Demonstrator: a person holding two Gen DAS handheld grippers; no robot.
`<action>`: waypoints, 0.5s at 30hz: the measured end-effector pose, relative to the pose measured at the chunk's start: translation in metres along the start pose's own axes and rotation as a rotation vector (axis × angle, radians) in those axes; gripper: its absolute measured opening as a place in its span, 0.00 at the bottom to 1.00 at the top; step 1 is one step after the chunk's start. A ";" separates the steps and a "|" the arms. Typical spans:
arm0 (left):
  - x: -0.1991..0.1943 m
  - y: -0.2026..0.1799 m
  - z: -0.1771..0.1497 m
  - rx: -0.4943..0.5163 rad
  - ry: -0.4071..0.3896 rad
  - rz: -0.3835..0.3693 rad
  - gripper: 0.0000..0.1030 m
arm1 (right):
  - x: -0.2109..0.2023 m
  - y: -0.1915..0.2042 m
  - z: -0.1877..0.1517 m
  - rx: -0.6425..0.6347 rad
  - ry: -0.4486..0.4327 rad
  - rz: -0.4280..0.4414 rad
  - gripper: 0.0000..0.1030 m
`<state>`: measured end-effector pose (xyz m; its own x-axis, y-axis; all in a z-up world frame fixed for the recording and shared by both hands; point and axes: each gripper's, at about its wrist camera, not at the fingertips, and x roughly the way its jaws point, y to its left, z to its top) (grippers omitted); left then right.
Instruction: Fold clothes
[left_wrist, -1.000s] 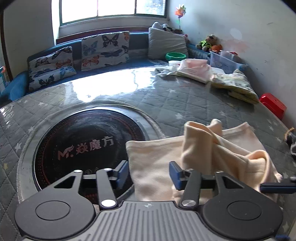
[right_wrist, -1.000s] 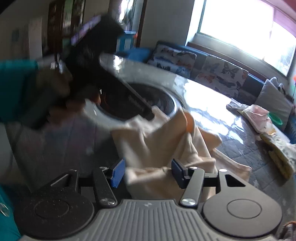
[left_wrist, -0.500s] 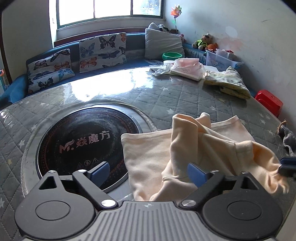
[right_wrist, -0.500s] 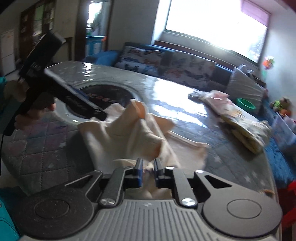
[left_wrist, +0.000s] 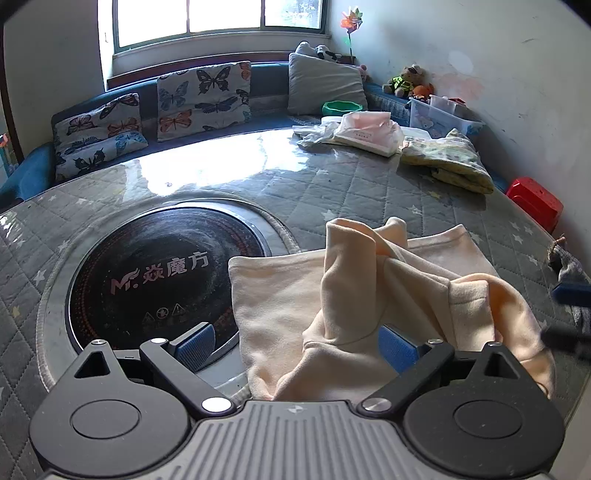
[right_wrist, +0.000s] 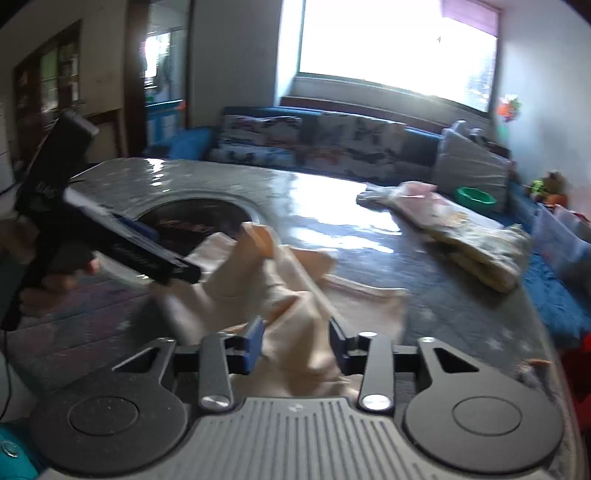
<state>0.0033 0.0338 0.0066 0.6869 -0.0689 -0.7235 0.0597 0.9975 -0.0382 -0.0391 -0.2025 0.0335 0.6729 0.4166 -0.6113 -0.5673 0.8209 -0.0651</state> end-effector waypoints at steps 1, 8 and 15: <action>0.000 0.000 0.000 0.000 0.004 0.000 0.94 | 0.005 0.004 0.001 -0.007 0.007 0.007 0.45; -0.004 0.001 -0.002 0.002 0.024 0.021 0.98 | 0.020 0.005 -0.005 0.025 0.045 0.004 0.46; -0.006 -0.002 -0.007 -0.010 0.038 0.020 1.00 | 0.011 -0.004 -0.004 0.114 0.015 -0.009 0.51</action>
<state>-0.0063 0.0326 0.0065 0.6599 -0.0479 -0.7498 0.0385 0.9988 -0.0299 -0.0309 -0.2030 0.0235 0.6703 0.4039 -0.6226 -0.5028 0.8642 0.0192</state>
